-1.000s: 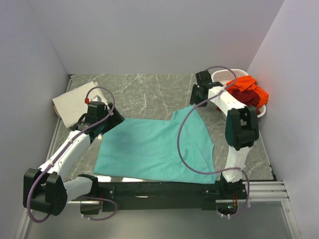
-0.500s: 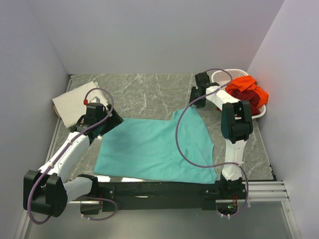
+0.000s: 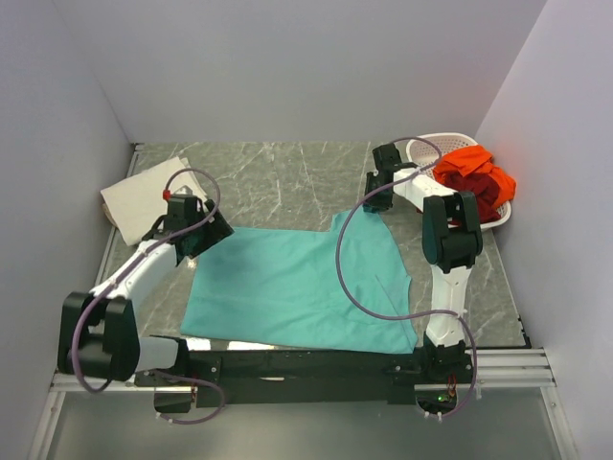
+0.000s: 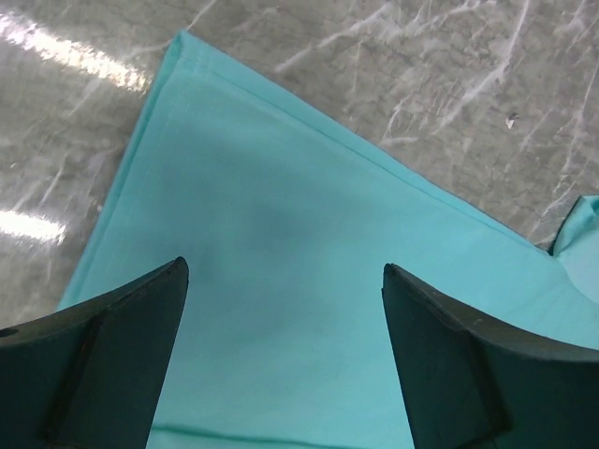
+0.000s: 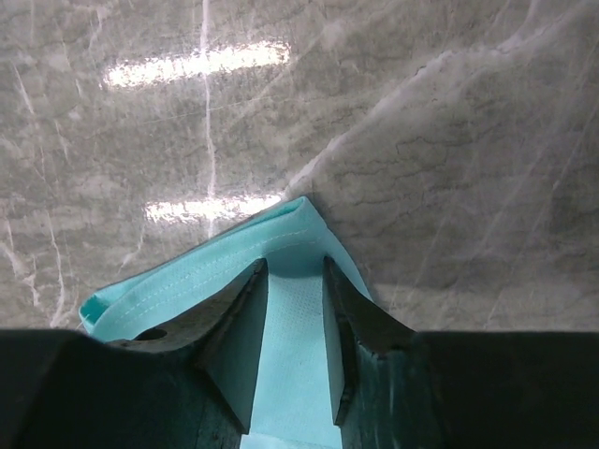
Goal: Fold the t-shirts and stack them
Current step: Fold the tshirt
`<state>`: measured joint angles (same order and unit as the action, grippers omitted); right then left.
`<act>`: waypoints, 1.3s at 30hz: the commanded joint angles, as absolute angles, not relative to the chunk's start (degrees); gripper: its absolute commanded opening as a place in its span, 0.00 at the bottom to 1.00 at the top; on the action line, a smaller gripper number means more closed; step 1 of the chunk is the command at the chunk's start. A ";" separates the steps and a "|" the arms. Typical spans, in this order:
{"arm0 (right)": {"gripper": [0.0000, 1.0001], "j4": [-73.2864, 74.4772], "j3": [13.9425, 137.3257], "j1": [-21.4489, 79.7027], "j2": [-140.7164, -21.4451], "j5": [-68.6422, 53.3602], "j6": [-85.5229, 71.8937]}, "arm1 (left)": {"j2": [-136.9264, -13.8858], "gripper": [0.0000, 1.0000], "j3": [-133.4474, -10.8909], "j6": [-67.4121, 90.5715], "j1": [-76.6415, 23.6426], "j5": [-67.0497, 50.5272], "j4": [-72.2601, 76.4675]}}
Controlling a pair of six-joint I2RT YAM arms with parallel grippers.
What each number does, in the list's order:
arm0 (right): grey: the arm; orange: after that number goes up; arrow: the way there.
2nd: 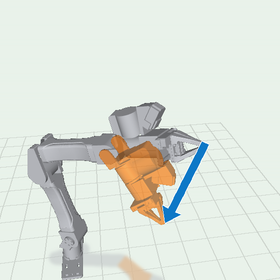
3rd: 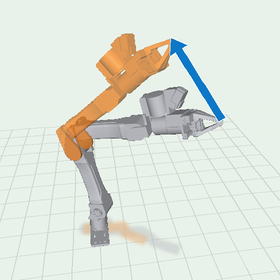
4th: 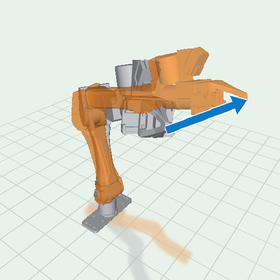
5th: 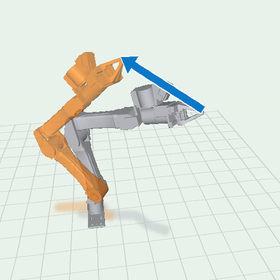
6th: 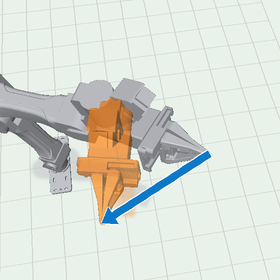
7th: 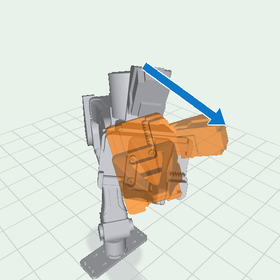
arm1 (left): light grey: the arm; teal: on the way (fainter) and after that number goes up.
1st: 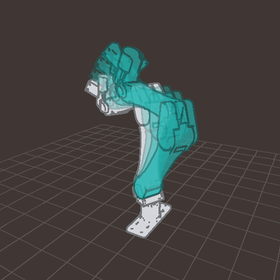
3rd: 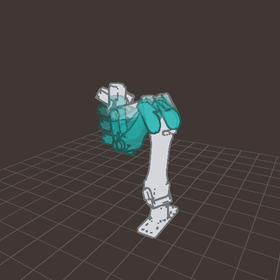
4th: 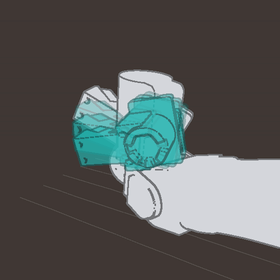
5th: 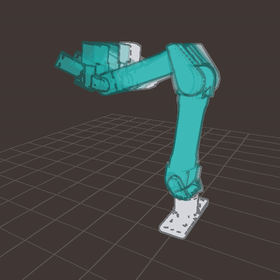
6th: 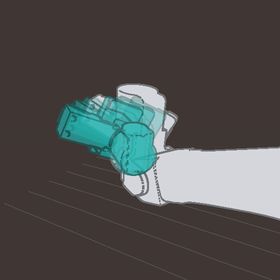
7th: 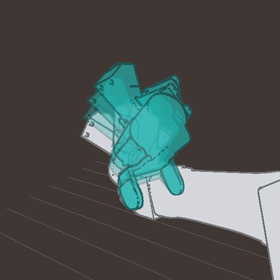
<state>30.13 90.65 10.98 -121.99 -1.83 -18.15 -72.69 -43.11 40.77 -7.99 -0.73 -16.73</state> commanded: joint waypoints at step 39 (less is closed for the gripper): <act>0.29 35.68 100.99 10.72 -127.44 1.06 -19.07 | -94.30 0.88 -57.39 34.54 -6.68 -6.86 -9.49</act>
<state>34.96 99.33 10.98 -126.91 0.25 -19.00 -93.91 -55.16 36.49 -6.96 -6.76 -9.28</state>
